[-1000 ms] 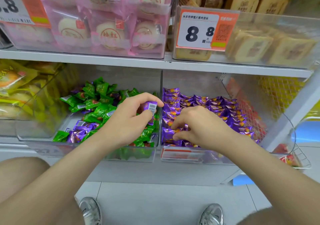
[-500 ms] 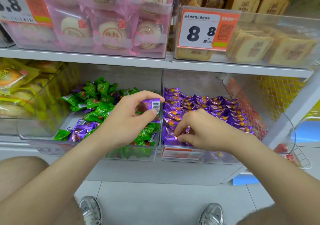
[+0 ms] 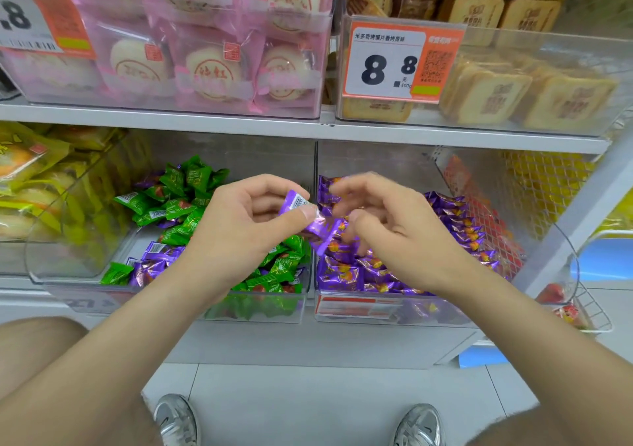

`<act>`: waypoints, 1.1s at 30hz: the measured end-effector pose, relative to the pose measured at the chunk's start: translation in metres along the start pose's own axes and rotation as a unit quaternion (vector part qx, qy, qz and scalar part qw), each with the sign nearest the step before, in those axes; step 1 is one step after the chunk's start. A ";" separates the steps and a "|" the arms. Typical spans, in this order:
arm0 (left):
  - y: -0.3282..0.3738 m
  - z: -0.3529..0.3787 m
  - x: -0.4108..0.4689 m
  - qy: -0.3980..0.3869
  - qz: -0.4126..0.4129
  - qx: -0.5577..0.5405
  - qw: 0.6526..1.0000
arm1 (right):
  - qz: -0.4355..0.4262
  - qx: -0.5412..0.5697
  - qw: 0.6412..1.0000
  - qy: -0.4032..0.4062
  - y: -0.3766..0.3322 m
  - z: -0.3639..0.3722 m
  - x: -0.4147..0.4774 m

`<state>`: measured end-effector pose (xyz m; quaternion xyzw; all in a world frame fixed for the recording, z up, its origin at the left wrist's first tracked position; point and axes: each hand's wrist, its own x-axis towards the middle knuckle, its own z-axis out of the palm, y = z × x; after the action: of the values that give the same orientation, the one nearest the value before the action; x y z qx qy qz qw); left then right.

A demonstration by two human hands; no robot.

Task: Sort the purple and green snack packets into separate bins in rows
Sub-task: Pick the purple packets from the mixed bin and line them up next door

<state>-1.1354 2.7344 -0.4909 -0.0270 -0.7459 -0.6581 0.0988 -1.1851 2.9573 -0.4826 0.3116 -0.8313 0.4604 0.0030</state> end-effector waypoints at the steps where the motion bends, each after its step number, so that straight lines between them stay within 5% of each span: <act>1: 0.000 0.001 -0.001 0.007 -0.005 -0.004 1.000 | -0.029 0.022 0.999 0.011 -0.006 0.001 -0.002; 5: 0.000 0.008 -0.003 0.003 -0.046 -0.010 0.999 | -0.162 -0.175 0.970 0.043 -0.011 0.007 -0.007; 10: 0.001 0.012 -0.003 -0.005 -0.067 0.040 0.997 | -0.047 -0.118 0.991 -0.030 -0.004 -0.011 -0.007; 16: -0.005 0.014 -0.003 -0.013 -0.073 0.142 0.987 | 0.021 -0.212 0.955 -0.208 0.018 -0.022 -0.009; 22: -0.004 0.017 -0.001 -0.012 -0.077 0.163 0.984 | -0.001 -0.197 0.963 -0.187 0.018 -0.011 -0.001; 33: 0.000 0.014 -0.005 -0.029 -0.078 0.163 0.983 | 0.016 -0.256 0.924 -0.283 0.012 -0.005 -0.005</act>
<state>-1.1324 2.7485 -0.4931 0.0285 -0.8458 -0.5320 0.0286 -1.1890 2.9683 -0.4908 0.4043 -0.8920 0.1244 -0.1595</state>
